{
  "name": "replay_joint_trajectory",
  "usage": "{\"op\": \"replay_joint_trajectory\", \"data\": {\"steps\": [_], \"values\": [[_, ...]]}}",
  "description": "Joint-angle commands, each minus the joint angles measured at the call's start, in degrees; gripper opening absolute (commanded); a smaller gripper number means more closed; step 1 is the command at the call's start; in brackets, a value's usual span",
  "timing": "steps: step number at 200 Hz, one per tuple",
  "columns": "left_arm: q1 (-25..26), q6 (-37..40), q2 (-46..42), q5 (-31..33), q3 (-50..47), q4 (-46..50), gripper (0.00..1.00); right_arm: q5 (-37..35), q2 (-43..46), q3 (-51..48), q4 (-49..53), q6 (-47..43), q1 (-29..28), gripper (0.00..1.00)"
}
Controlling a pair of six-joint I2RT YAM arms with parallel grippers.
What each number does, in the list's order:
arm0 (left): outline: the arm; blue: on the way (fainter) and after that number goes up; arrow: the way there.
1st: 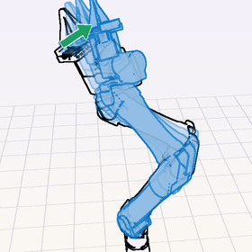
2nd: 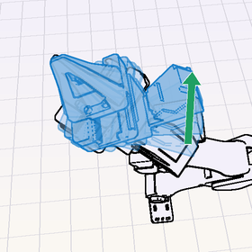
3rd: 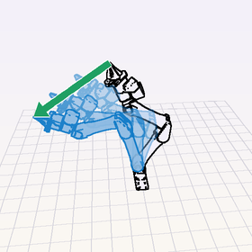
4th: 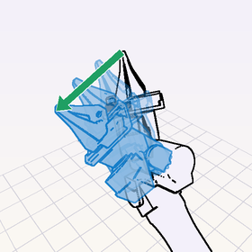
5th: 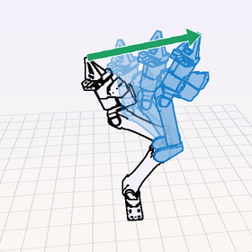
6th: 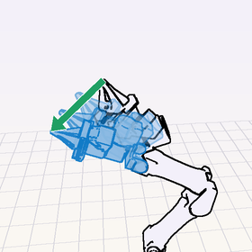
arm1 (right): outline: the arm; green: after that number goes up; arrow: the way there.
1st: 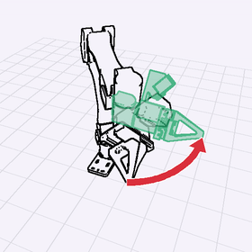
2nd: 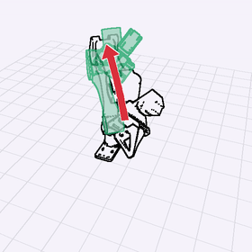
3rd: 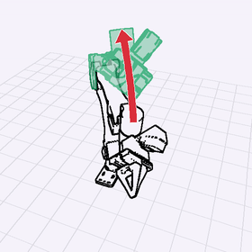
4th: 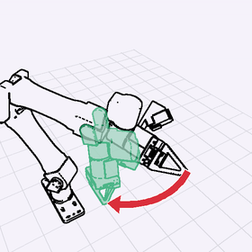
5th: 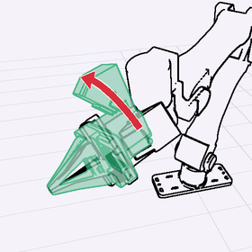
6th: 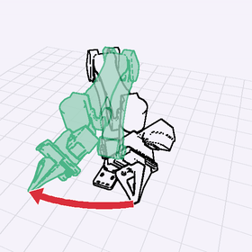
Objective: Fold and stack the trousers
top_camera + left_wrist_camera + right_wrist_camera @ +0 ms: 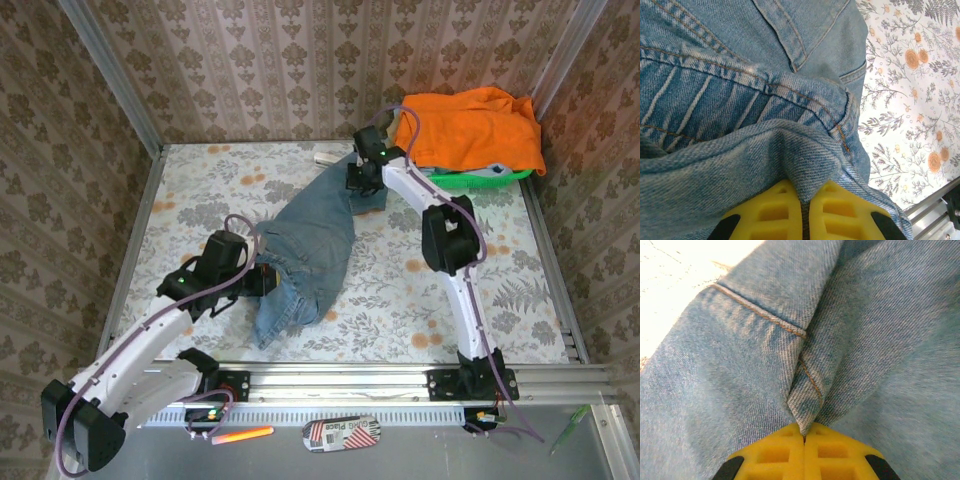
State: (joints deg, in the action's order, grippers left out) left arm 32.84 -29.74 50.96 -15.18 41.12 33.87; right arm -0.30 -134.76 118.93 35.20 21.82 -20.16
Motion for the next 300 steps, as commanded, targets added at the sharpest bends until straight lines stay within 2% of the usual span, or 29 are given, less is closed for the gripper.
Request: {"op": "replay_joint_trajectory", "data": {"steps": [1, 21, 70, 76, 79, 84, 105, 122, 130, 138, 152, 164, 172, 177, 203, 218, 229, 266, 279, 294, 297, 300], "values": [[-0.43, 1.70, -0.42, -0.55, 2.65, -1.21, 0.00, -8.15, 10.65, -5.60, -6.28, -0.11, -0.32, 0.00], [-0.41, 1.80, -0.66, -0.38, 3.16, -0.69, 0.00, -8.19, 14.55, -9.86, -6.66, -0.12, -0.36, 0.00], [-0.50, 1.99, -4.33, 0.38, 3.52, 1.13, 0.00, -0.41, 21.65, -25.90, -10.43, 1.17, -3.78, 0.00], [-0.50, 1.88, -5.00, 0.02, 3.22, 0.92, 0.00, -0.36, 21.65, -26.46, -9.55, 1.53, -3.99, 0.17], [-0.50, 1.88, -5.20, -0.27, 3.07, 0.79, 0.00, -0.60, 21.80, -26.69, -9.20, 1.66, -4.08, 0.29], [-0.50, 1.76, -5.54, -0.77, 2.76, 0.55, 0.00, -0.75, 22.25, -27.51, -8.75, 1.73, -4.29, 0.40], [-0.50, 1.37, -6.55, -2.25, 1.65, -0.09, 0.00, -2.41, 28.66, -33.87, -8.90, 0.90, -7.34, 0.56], [-0.50, 0.72, -7.31, -3.02, -0.01, -1.28, 0.00, -2.20, 34.56, -39.64, -9.70, 1.56, -10.83, 0.58], [-0.50, 0.46, -7.52, -3.66, -0.87, -2.12, 0.00, -0.32, 37.63, -42.79, -10.85, 2.87, -12.59, 0.58], [-0.45, -0.02, -7.78, -4.17, -1.74, -2.84, 0.05, 2.11, 40.22, -46.03, -12.66, 4.58, -14.70, 0.59], [-0.41, -0.68, -8.30, -5.50, -3.45, -4.18, 0.06, 7.18, 43.15, -50.70, -16.55, 7.43, -18.59, 0.64], [-0.41, -1.44, -8.83, -5.53, -4.45, -4.43, 0.10, 11.08, 43.96, -53.68, -19.99, 10.47, -21.23, 0.64], [-0.41, -1.81, -9.27, -5.29, -4.80, -4.19, 0.21, 13.20, 43.61, -54.69, -21.62, 11.77, -22.48, 0.65], [-0.41, -1.90, -9.50, -5.21, -4.82, -3.93, 0.25, 13.93, 43.07, -55.17, -22.27, 12.36, -23.22, 0.65], [-0.41, -1.86, -11.25, -4.31, -3.76, -1.14, 0.28, 18.61, 39.53, -56.57, -25.58, 14.24, -25.71, 0.65], [-0.41, -1.51, -12.44, -3.32, -2.50, 1.27, 0.17, 19.80, 38.15, -56.80, -26.49, 14.66, -26.83, 0.64], [-0.43, -1.72, -13.48, -2.60, -2.34, 2.19, 0.00, 19.81, 37.71, -56.97, -26.43, 14.46, -27.32, 0.63], [-0.39, -1.47, -15.31, 0.71, -1.28, 6.67, 0.00, 21.68, 36.85, -56.93, -26.34, 13.47, -27.78, 0.58], [-0.41, -1.40, -16.48, 4.74, 0.93, 10.17, 0.00, 22.35, 36.68, -56.80, -26.59, 13.02, -28.47, 0.43], [-0.50, -1.16, -18.80, 10.02, 3.99, 13.83, 0.00, 20.08, 37.28, -57.48, -27.06, 13.04, -28.46, 0.04], [-0.50, -1.14, -19.24, 11.05, 4.66, 14.41, 0.00, 19.32, 37.62, -57.83, -27.34, 13.00, -28.41, 0.00], [-0.54, -1.12, -19.77, 12.11, 5.23, 14.98, 0.00, 18.68, 37.97, -58.05, -27.43, 12.90, -28.33, 0.00]]}}
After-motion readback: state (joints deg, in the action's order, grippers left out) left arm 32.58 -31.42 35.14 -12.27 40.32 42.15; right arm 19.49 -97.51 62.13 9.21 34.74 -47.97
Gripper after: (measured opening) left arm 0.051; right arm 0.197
